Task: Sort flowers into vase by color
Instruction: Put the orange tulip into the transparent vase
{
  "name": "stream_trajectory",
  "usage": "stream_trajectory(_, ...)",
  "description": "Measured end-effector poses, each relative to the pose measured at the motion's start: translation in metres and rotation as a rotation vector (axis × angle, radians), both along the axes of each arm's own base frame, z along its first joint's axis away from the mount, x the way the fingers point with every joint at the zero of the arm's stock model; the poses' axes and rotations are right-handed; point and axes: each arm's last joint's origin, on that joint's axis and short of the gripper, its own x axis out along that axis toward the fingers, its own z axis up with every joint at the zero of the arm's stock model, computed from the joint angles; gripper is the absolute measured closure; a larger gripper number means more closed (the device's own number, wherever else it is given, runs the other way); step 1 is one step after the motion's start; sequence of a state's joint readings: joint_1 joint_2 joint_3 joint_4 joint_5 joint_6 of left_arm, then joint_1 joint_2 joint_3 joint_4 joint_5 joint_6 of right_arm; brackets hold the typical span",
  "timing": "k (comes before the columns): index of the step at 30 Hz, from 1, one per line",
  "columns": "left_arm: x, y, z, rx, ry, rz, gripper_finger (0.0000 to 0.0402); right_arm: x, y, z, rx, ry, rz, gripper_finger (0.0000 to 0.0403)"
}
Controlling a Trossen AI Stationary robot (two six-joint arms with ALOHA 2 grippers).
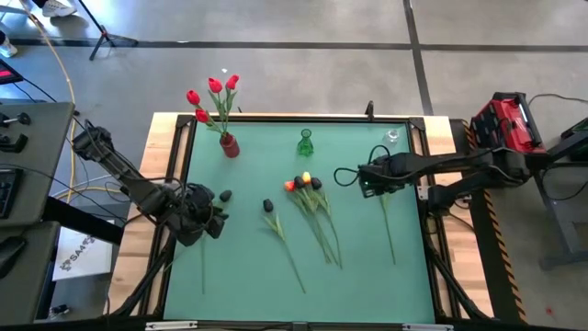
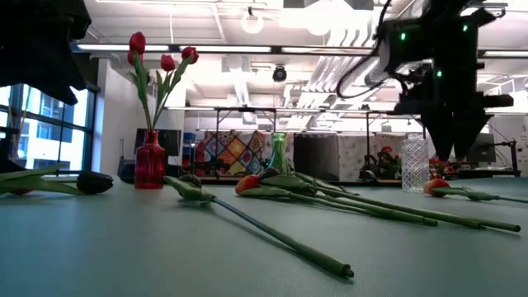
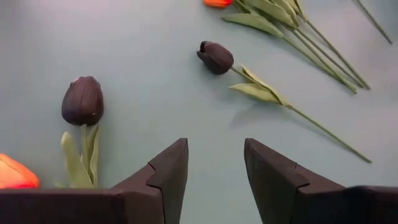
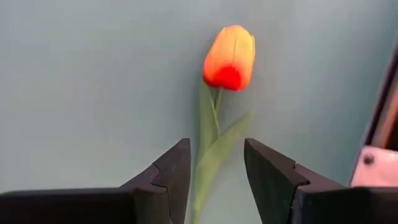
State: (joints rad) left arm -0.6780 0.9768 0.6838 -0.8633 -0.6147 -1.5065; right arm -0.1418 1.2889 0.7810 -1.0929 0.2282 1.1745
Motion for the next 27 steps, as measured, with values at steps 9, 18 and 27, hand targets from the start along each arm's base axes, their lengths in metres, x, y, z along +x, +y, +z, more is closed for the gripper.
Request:
stream_trajectory(9, 0.002, 0.003, 0.000, -0.007, 0.017, 0.002, 0.0243, -0.006, -0.023, -0.025, 0.014, -0.064, -0.015, 0.0265)
stream_trajectory(18, 0.002, 0.003, 0.000, -0.012, 0.020, 0.002, 0.0243, -0.015, -0.030, -0.045, 0.071, -0.092, -0.021, 0.0269)
stream_trajectory(27, 0.002, 0.003, 0.000, -0.010, 0.018, 0.003, 0.0243, -0.015, -0.033, -0.049, 0.070, -0.117, 0.012, 0.0384)
